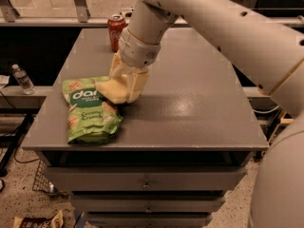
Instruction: Move sponge near green rice chip bag
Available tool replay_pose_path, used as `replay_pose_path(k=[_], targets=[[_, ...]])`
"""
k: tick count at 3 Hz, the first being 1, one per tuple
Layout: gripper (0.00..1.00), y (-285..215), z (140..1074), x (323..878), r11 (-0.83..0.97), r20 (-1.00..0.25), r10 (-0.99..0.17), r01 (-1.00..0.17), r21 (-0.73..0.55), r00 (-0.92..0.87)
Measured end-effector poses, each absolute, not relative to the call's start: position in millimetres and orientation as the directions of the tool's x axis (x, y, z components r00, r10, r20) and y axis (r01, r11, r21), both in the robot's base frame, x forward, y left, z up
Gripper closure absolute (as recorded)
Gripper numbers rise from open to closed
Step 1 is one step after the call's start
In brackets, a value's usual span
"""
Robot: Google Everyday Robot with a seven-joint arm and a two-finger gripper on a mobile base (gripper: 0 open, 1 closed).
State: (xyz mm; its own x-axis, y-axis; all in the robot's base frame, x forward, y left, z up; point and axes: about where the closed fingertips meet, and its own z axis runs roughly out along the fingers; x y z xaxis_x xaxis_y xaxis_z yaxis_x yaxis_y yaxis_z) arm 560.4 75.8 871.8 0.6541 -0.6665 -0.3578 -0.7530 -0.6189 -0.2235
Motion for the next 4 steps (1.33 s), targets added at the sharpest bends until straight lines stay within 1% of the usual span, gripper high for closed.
replay_pose_path(k=[1,2,3,4], targets=[[0.0,77,871,561,-0.619,-0.358,-0.665,-0.752,-0.225,0.655],[0.0,74,876,563,-0.613,-0.34,-0.675,-0.754,-0.234,0.655],[0.0,49,889,572,-0.585,-0.302,-0.711,-0.773,-0.246,0.635],[0.0,2,896,585,-0.508,-0.287,-0.771,-0.821,-0.26,0.568]])
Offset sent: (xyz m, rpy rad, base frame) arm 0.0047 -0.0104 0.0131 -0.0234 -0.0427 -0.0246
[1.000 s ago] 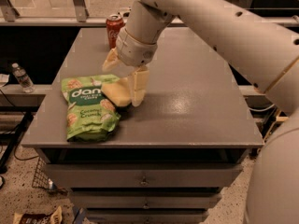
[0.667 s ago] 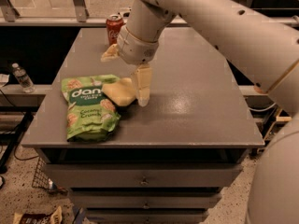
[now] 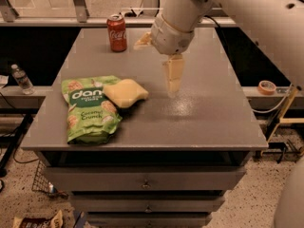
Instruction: Move sponge near green rice chip bag
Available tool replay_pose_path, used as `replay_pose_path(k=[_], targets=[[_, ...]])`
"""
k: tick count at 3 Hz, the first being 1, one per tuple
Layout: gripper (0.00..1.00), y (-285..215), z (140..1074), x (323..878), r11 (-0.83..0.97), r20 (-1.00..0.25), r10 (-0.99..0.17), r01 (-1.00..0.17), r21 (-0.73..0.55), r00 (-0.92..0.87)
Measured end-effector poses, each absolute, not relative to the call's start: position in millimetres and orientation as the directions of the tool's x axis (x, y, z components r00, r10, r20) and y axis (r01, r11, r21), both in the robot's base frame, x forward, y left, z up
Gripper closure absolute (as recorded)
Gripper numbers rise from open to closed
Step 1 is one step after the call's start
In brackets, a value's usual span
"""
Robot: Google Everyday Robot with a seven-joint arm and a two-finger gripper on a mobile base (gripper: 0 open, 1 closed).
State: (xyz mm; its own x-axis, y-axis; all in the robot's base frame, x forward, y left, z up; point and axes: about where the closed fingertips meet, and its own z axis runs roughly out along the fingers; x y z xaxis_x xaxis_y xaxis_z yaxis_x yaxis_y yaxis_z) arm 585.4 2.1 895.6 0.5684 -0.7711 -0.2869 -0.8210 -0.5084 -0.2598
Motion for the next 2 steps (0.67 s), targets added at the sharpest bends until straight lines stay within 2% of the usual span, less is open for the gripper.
replay_pose_path(k=[2], targets=[[0.0,-102,887,594,-0.256,-0.295,-0.9,-0.936,-0.24,0.322]])
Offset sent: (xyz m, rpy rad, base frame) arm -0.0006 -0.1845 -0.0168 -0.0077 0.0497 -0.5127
